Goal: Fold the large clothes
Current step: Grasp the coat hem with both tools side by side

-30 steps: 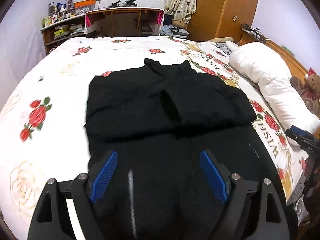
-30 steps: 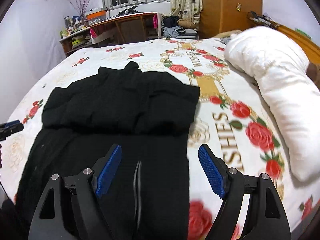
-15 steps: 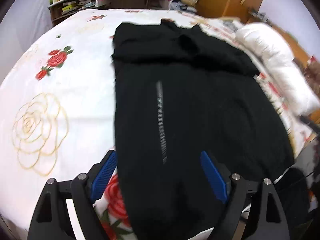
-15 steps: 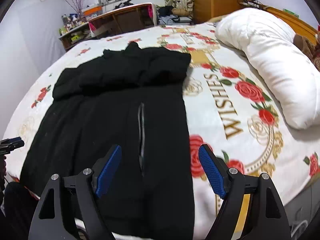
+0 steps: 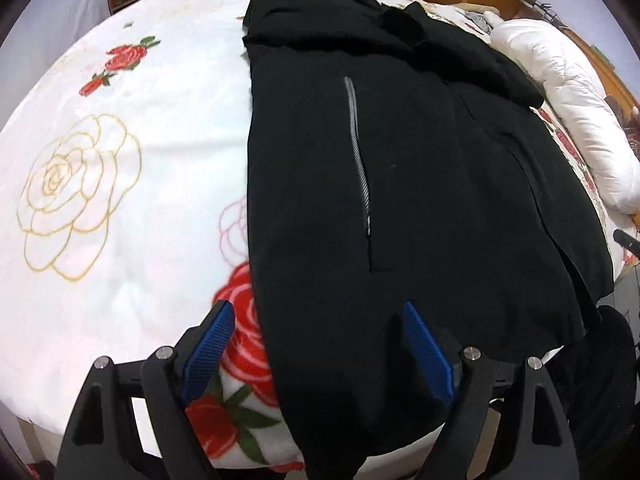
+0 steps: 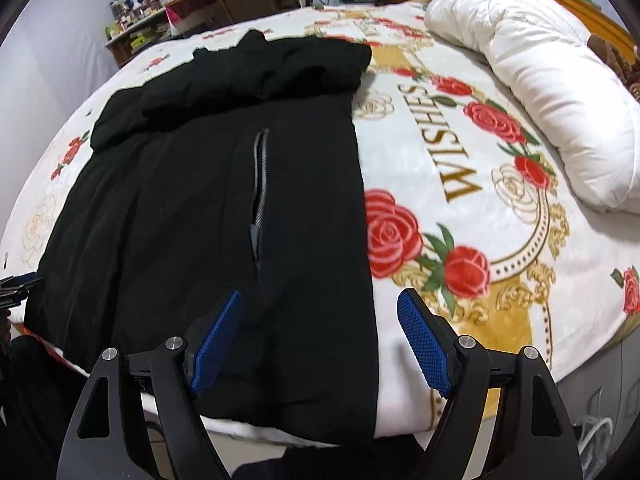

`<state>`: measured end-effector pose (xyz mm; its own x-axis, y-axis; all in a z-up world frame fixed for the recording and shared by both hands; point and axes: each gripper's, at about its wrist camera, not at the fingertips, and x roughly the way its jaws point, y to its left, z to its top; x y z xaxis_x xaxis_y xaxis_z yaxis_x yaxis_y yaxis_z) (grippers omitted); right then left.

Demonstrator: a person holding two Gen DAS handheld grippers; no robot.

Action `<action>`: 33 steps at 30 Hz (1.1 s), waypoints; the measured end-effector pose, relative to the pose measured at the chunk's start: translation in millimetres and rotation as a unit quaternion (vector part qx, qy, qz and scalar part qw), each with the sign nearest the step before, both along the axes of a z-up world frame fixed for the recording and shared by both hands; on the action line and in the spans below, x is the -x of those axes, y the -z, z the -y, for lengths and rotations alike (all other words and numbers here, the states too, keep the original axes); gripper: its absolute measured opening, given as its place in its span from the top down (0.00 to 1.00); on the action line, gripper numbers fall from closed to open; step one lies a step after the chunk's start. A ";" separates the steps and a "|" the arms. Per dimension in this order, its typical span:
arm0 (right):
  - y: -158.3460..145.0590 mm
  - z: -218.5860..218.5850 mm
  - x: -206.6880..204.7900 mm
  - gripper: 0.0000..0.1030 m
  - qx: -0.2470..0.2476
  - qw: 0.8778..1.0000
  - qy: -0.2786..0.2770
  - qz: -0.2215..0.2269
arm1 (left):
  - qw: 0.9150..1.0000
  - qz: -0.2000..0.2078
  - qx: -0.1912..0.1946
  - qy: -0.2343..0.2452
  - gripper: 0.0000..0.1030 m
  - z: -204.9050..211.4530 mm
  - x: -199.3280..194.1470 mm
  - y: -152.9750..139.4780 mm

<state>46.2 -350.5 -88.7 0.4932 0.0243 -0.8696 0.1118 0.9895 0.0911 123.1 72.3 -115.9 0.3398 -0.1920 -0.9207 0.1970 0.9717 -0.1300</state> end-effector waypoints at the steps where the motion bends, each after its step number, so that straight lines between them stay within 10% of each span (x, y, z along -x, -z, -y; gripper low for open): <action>1: 3.9 1.7 0.2 0.23 -0.002 1.000 0.001 -0.007 | 1.000 -0.006 0.002 0.000 0.16 -0.4 -0.9 1.5; 28: 54.0 8.0 -1.6 0.23 -0.074 0.990 -0.045 -0.113 | 0.995 -0.098 0.005 -0.022 0.15 8.7 -5.2 33.5; 33: 51.9 8.9 -1.3 0.38 -0.082 0.990 -0.040 -0.106 | 0.994 -0.107 0.005 -0.020 0.15 9.6 -6.7 33.3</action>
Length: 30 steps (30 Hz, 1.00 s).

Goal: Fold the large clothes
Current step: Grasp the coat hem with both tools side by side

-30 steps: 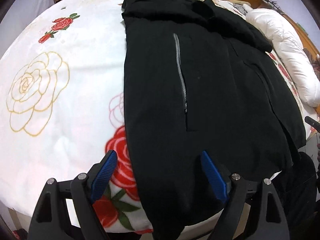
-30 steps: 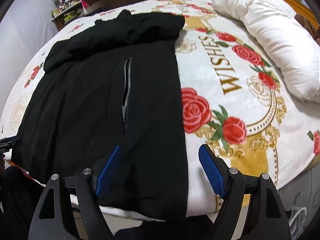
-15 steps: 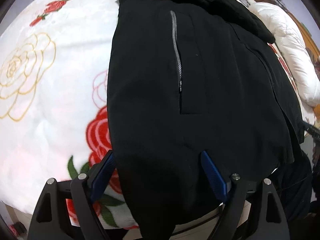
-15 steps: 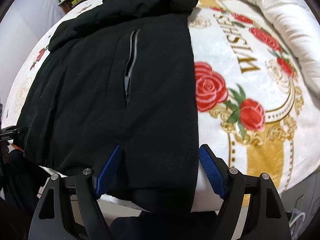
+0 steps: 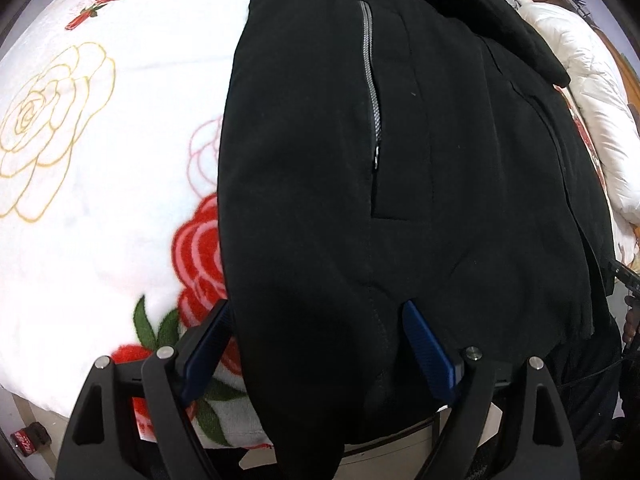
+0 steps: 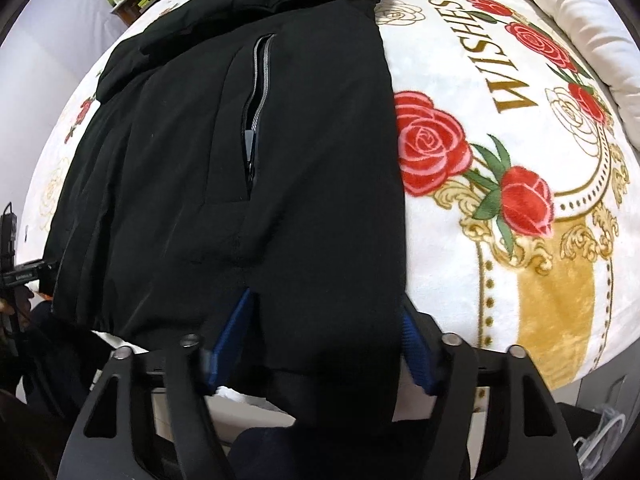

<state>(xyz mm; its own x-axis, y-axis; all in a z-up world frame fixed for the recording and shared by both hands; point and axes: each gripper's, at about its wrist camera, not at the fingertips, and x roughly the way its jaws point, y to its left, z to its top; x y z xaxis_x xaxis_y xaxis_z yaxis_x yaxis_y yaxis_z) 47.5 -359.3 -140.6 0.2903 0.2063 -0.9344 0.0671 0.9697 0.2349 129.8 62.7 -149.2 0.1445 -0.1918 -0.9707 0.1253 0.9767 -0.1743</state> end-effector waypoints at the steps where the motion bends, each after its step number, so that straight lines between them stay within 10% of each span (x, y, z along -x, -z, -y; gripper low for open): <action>1: 0.5 1.9 0.2 0.40 -0.005 1.000 0.004 0.000 | 1.000 0.002 0.003 -0.001 0.15 -1.0 0.5 0.3; 5: -0.5 9.9 2.3 0.54 -0.019 1.000 0.010 0.001 | 1.000 0.011 0.004 -0.008 0.15 -1.6 2.7 0.5; 17: 9.0 10.1 0.0 0.45 -0.029 0.999 0.014 -0.022 | 1.000 -0.002 0.001 0.011 0.15 7.1 7.9 3.3; 30: -9.3 -3.7 1.9 0.81 -0.010 1.000 -0.002 0.007 | 0.999 0.039 0.009 0.035 0.79 14.9 23.9 -26.6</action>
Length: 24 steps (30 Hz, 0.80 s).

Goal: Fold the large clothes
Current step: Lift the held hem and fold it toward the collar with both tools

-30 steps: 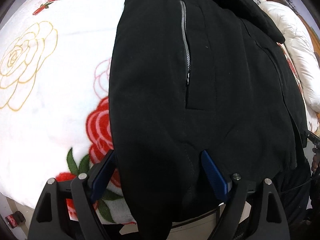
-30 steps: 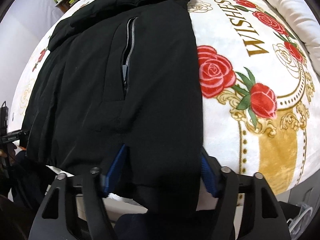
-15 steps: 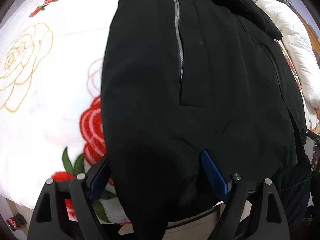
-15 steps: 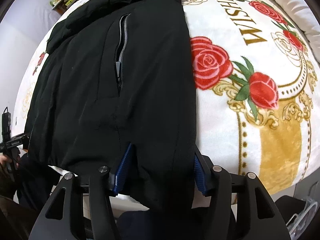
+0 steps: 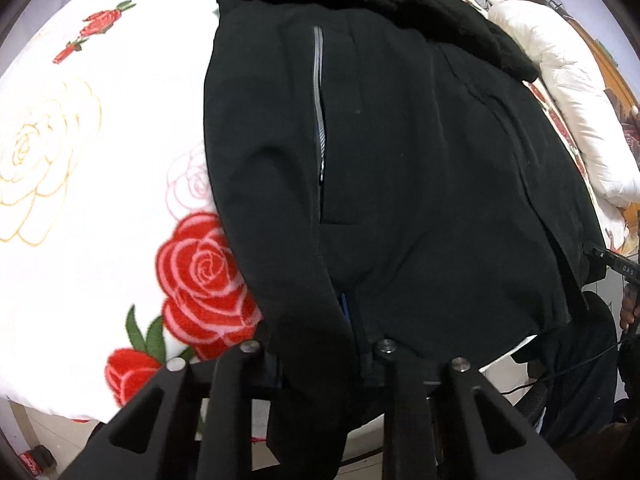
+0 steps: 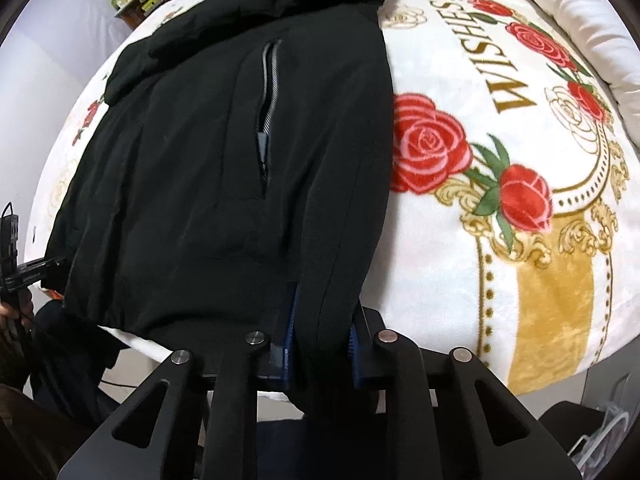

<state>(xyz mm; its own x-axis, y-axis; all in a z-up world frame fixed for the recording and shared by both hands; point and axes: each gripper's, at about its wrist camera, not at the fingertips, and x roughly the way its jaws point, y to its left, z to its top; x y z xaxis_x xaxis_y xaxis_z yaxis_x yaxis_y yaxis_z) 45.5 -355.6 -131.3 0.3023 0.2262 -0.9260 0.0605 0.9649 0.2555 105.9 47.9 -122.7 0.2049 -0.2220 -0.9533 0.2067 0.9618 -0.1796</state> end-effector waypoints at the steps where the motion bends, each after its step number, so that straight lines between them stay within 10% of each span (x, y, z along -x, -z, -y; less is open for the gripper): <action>1: -1.7 -0.7 0.3 0.81 0.000 1.000 0.001 0.002 | 1.000 0.004 -0.002 0.003 0.81 -1.5 2.4 -3.4; 24: -92.2 3.1 16.3 0.86 -0.029 0.991 0.009 0.127 | 0.990 0.123 0.075 -0.001 0.84 -38.8 -5.8 -127.9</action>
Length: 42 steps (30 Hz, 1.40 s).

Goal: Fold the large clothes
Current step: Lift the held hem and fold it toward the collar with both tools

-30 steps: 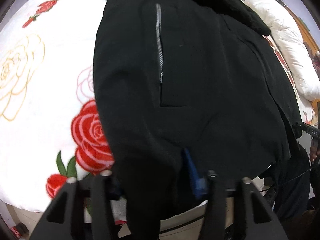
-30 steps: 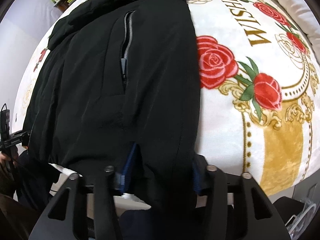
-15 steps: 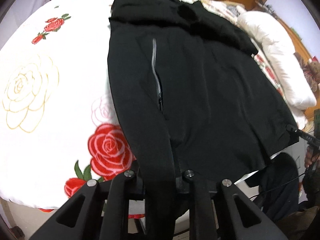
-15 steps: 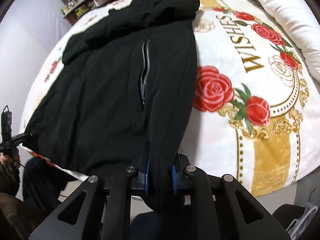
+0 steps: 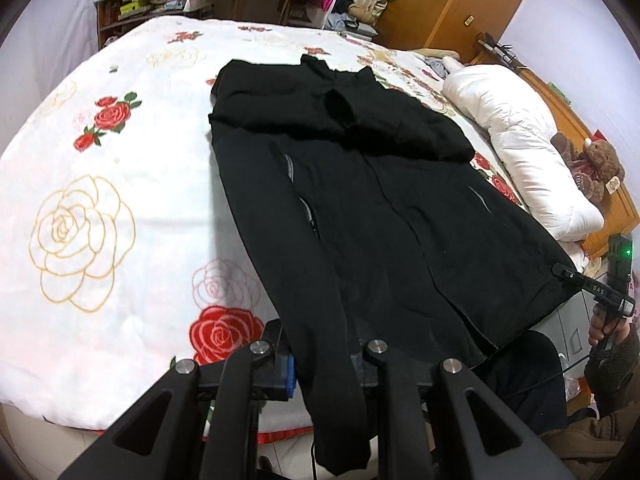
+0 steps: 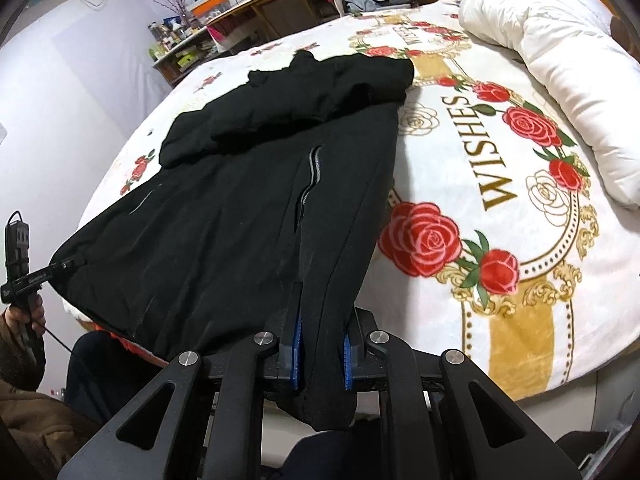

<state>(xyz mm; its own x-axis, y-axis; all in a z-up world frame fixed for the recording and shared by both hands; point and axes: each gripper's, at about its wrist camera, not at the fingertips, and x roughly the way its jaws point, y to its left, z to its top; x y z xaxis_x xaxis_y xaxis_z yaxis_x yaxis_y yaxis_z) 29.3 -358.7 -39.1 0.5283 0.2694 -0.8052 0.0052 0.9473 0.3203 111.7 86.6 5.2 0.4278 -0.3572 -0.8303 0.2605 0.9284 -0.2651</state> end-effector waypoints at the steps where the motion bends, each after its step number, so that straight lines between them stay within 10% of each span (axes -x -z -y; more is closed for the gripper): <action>1: -2.1 -0.6 1.3 0.86 -0.001 1.000 -0.002 0.003 | 1.000 0.002 0.001 0.000 0.84 1.5 1.6 2.0; 18: -16.7 10.4 -0.8 0.86 -0.013 1.000 -0.013 0.015 | 1.000 -0.014 0.017 -0.002 0.84 0.9 -7.2 -7.5; 42: -96.1 25.4 -160.3 0.86 0.019 0.996 -0.011 0.083 | 0.997 0.054 0.045 -0.018 0.84 18.6 -192.6 -81.1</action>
